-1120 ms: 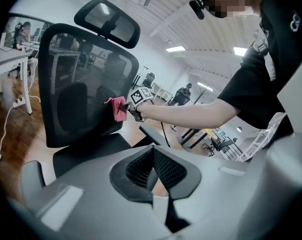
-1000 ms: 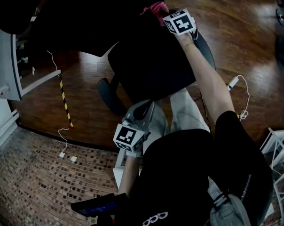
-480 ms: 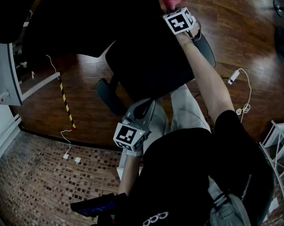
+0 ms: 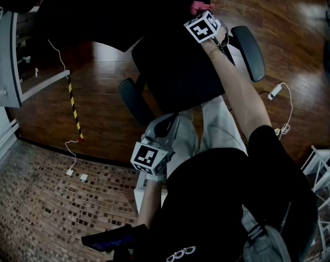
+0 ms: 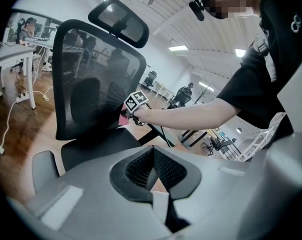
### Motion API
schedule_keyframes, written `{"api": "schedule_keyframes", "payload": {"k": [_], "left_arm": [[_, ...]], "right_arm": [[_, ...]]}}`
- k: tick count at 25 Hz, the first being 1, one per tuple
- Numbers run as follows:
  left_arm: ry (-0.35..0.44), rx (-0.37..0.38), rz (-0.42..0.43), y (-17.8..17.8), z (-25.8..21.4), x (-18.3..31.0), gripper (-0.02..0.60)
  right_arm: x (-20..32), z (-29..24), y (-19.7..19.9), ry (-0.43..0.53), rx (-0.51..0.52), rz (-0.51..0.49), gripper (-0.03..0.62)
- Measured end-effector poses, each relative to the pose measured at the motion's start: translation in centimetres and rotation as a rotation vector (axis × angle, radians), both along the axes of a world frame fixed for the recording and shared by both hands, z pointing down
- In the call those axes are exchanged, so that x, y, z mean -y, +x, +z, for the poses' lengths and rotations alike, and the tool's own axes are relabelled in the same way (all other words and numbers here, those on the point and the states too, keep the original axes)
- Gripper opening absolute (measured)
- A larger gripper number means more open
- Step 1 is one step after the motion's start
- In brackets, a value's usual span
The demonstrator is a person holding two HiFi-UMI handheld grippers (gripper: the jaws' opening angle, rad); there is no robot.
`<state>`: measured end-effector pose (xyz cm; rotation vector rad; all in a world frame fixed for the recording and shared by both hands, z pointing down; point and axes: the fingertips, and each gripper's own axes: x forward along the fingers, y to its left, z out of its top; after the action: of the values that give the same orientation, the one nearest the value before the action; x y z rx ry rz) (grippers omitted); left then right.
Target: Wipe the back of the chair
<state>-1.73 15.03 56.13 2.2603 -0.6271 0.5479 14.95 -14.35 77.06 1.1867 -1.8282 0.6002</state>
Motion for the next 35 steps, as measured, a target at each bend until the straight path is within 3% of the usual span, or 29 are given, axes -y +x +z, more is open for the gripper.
{"api": "schedule_keyframes", "payload": {"k": [18, 28, 35], "left_arm": [[0.0, -0.007, -0.155, -10.3, 0.5, -1.4, -0.011], [-0.008, -0.015, -0.219, -13.2, 1.1, -2.3, -0.011], [-0.024, -0.022, -0.233, -13.5, 1.8, -3.2, -0.011]], "right_arm": [[-1.5, 0.6, -20.3, 0.007, 0.054, -0.279, 0.049], [-3.6, -1.0, -30.0, 0.042, 0.118, -0.428, 0.049], [-7.7, -2.8, -36.4, 0.157, 0.204, -0.747, 0.049]]}}
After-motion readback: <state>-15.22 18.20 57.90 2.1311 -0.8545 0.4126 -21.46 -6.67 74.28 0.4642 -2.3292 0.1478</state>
